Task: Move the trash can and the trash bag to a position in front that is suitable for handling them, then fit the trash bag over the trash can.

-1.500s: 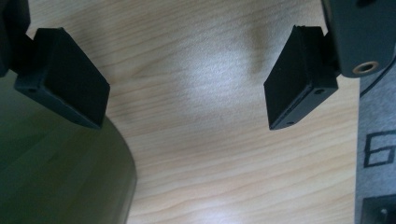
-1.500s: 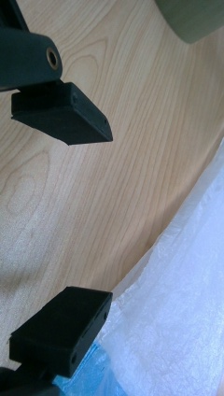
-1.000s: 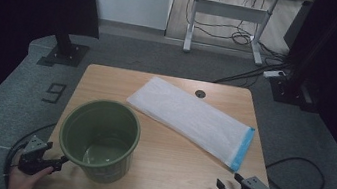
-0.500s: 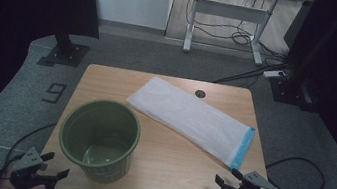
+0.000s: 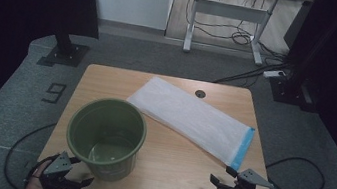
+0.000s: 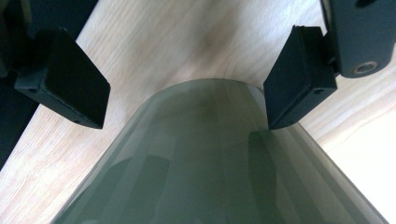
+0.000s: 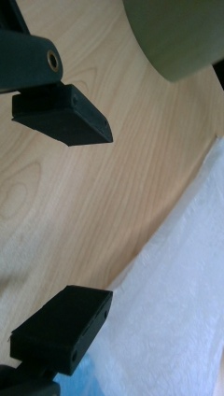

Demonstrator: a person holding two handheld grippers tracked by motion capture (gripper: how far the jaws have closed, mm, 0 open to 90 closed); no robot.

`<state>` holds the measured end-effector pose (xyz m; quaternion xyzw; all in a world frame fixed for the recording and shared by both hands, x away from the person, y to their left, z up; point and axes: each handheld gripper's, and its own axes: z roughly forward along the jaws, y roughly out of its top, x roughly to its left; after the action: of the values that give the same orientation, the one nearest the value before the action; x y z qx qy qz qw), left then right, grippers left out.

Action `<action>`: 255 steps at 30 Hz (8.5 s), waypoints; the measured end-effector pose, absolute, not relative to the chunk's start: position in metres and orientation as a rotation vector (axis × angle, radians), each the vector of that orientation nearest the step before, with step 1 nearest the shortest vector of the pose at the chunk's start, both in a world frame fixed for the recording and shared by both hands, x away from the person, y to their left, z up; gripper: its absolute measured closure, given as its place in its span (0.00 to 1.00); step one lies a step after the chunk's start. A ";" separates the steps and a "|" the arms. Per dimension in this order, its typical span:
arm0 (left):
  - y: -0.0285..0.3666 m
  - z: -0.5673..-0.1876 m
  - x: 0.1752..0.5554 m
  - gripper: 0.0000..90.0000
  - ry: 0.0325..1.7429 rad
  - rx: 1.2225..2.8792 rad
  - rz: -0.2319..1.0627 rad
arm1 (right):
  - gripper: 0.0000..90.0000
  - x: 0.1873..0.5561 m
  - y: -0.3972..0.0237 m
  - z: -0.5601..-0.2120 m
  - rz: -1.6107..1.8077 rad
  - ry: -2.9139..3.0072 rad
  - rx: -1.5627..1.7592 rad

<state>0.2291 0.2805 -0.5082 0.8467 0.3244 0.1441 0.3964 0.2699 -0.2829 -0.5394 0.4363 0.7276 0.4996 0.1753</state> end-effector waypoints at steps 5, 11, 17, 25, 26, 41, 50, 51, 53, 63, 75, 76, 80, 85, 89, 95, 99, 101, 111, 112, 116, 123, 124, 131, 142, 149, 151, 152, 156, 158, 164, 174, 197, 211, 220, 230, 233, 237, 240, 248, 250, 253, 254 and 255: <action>0.263 -0.509 0.244 0.16 0.762 2.150 0.335 | 0.22 0.263 -0.278 -0.537 1.505 2.100 1.227; 0.242 -0.510 0.262 0.17 0.704 2.162 0.307 | 0.22 0.255 -0.277 -0.538 1.487 2.108 1.230; 0.220 -0.507 0.273 0.18 0.630 2.205 0.294 | 0.22 0.257 -0.281 -0.540 1.474 2.086 1.260; 0.182 -0.509 0.288 0.19 0.559 2.255 0.291 | 0.22 0.261 -0.282 -0.541 1.486 2.066 1.289; 0.178 -0.509 0.289 0.19 0.553 2.263 0.293 | 0.22 0.261 -0.282 -0.540 1.489 2.061 1.291; 0.151 -0.510 0.289 0.19 0.541 2.293 0.359 | 0.22 0.258 -0.283 -0.540 1.432 2.069 1.267; 0.191 -0.511 0.288 0.19 0.705 2.248 0.440 | 0.18 0.257 -0.279 -0.537 1.367 2.052 1.255; 0.191 -0.511 0.288 0.19 0.705 2.248 0.440 | 0.18 0.257 -0.279 -0.537 1.367 2.052 1.255; 0.200 -0.514 0.292 0.19 0.770 2.243 0.461 | 0.14 0.264 -0.275 -0.534 1.317 2.025 1.266; 0.221 -0.537 0.289 0.18 0.961 2.246 0.474 | 0.21 0.326 -0.238 -0.530 1.134 2.055 1.246; 0.233 -0.545 0.290 0.16 1.089 2.186 0.404 | 0.57 0.384 -0.222 -0.544 0.976 2.162 1.238; 0.233 -0.545 0.291 0.16 1.099 2.180 0.407 | 0.67 0.385 -0.228 -0.545 0.990 2.183 1.270; 0.233 -0.545 0.292 0.16 1.111 2.177 0.414 | 0.75 0.384 -0.237 -0.546 1.040 2.195 1.302; 0.233 -0.545 0.293 0.16 1.116 2.174 0.415 | 0.98 0.376 -0.251 -0.548 1.059 2.178 1.307; 0.233 -0.545 0.293 0.16 1.116 2.174 0.414 | 0.99 0.364 -0.261 -0.547 1.053 2.183 1.309; 0.234 -0.545 0.299 0.16 1.122 2.173 0.415 | 0.99 0.322 -0.284 -0.544 1.011 2.179 1.306; 0.233 -0.545 0.309 0.16 1.125 2.171 0.416 | 0.99 0.295 -0.306 -0.543 1.002 2.114 1.356; 0.232 -0.545 0.312 0.16 1.127 2.169 0.416 | 0.99 0.287 -0.308 -0.542 0.992 2.108 1.354; 0.229 -0.545 0.323 0.16 1.147 2.162 0.424 | 0.63 0.303 -0.255 -0.521 1.064 2.083 1.196; 0.229 -0.545 0.323 0.16 1.147 2.162 0.424 | 0.63 0.303 -0.255 -0.521 1.064 2.083 1.196; 0.229 -0.545 0.323 0.16 1.147 2.162 0.425 | 0.57 0.338 -0.223 -0.531 1.086 2.153 1.171; 0.230 -0.545 0.322 0.17 1.165 2.154 0.434 | 0.71 0.365 -0.198 -0.552 1.039 2.218 1.180; 0.230 -0.545 0.322 0.17 1.175 2.148 0.438 | 0.76 0.365 -0.199 -0.551 1.040 2.222 1.182; 0.232 -0.545 0.320 0.21 1.197 2.132 0.455 | 0.97 0.362 -0.210 -0.548 1.013 2.243 1.212; 0.232 -0.545 0.319 0.22 1.206 2.127 0.458 | 0.95 0.297 -0.243 -0.545 0.997 2.261 1.217; 0.232 -0.545 0.320 0.21 1.210 2.126 0.457 | 0.48 0.307 -0.234 -0.540 1.125 2.251 1.250; 0.232 -0.545 0.320 0.21 1.210 2.126 0.457 | 0.43 0.317 -0.221 -0.539 1.107 2.216 1.232; 0.232 -0.545 0.320 0.21 1.210 2.126 0.457 | 0.42 0.322 -0.216 -0.540 1.094 2.208 1.224; 0.232 -0.545 0.320 0.21 1.210 2.126 0.457 | 0.44 0.341 -0.195 -0.546 1.026 2.204 1.194; 0.232 -0.545 0.320 0.21 1.210 2.126 0.457 | 0.44 0.344 -0.192 -0.548 1.002 2.204 1.194; 0.232 -0.545 0.320 0.21 1.210 2.126 0.457 | 0.68 0.356 -0.187 -0.551 1.024 2.206 1.210; 0.232 -0.545 0.320 0.21 1.210 2.126 0.457 | 0.98 0.354 -0.196 -0.545 1.050 2.187 1.184; 0.232 -0.545 0.320 0.21 1.210 2.126 0.457 | 0.99 0.326 -0.254 -0.493 1.405 1.809 1.270; 0.232 -0.545 0.320 0.21 1.210 2.126 0.457 | 0.99 0.316 -0.273 -0.473 1.507 1.691 1.279; 0.232 -0.545 0.320 0.21 1.210 2.126 0.457 | 0.99 0.318 -0.289 -0.458 1.572 1.609 1.305; 0.232 -0.545 0.319 0.21 1.213 2.126 0.459 | 0.99 0.312 -0.285 -0.422 1.631 1.538 1.231; 0.232 -0.545 0.319 0.21 1.214 2.124 0.459 | 0.99 0.305 -0.282 -0.411 1.642 1.497 1.209; 0.231 -0.545 0.319 0.21 1.214 2.124 0.459 | 0.99 0.301 -0.277 -0.402 1.651 1.461 1.183; 0.231 -0.545 0.319 0.21 1.214 2.123 0.459 | 0.99 0.298 -0.271 -0.390 1.677 1.419 1.149; 0.231 -0.545 0.319 0.21 1.215 2.124 0.458 | 0.99 0.294 -0.260 -0.357 1.727 1.363 1.076; 0.231 -0.545 0.319 0.21 1.217 2.124 0.458 | 0.99 0.292 -0.256 -0.344 1.735 1.354 1.044; 0.231 -0.545 0.319 0.21 1.217 2.123 0.458 | 0.99 0.291 -0.253 -0.338 1.735 1.355 1.018; 0.231 -0.545 0.319 0.21 1.217 2.123 0.458 | 0.99 0.287 -0.248 -0.331 1.738 1.360 0.985; 0.231 -0.545 0.319 0.21 1.217 2.123 0.458 | 0.99 0.287 -0.248 -0.331 1.738 1.360 0.985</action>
<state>0.3192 0.2312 -0.5449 0.8077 0.4632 0.1745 0.3203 0.2872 -0.2485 -0.3313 0.3811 0.5262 0.6724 0.3546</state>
